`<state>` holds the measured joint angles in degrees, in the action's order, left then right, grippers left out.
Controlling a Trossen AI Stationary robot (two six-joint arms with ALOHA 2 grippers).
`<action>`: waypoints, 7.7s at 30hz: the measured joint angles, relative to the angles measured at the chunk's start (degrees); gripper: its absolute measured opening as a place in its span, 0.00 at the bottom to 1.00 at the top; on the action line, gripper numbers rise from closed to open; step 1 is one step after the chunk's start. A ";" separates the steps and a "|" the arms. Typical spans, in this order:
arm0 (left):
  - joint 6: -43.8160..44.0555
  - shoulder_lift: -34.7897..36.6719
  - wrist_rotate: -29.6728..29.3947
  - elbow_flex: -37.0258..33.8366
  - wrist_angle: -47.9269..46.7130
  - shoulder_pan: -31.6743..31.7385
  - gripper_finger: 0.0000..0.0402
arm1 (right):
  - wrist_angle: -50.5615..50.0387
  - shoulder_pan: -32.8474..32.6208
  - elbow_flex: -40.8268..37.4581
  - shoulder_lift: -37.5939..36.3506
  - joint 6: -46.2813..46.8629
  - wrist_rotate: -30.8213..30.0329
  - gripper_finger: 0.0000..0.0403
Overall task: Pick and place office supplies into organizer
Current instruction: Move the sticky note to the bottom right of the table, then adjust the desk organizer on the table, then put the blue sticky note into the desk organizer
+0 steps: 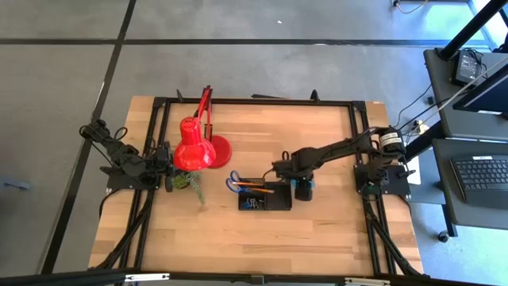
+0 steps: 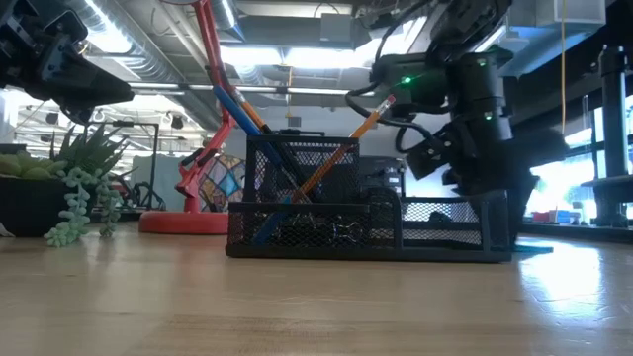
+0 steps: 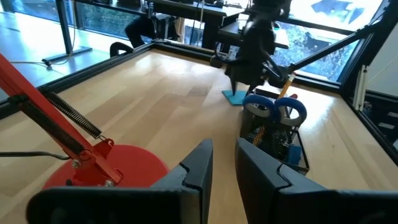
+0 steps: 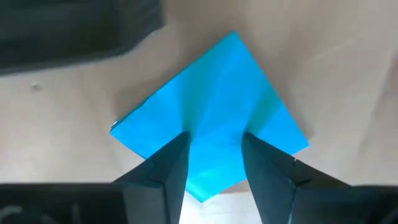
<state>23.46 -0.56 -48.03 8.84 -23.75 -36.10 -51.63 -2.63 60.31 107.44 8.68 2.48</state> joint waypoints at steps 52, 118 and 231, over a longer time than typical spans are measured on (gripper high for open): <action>-9.51 -3.84 8.75 -0.02 16.23 0.00 0.15 | 43.13 -16.17 -27.89 -18.14 25.32 -10.81 0.38; -10.34 -98.76 26.25 35.87 41.54 3.72 0.12 | 31.93 -37.08 -26.27 -24.68 43.14 -7.87 0.38; -17.04 -94.52 40.40 35.80 36.76 14.17 0.11 | 24.57 -29.83 -3.29 -12.12 24.52 -23.00 0.38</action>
<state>6.42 -95.07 -7.63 44.64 13.01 -21.93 -27.06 -32.46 57.03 95.32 33.19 -20.52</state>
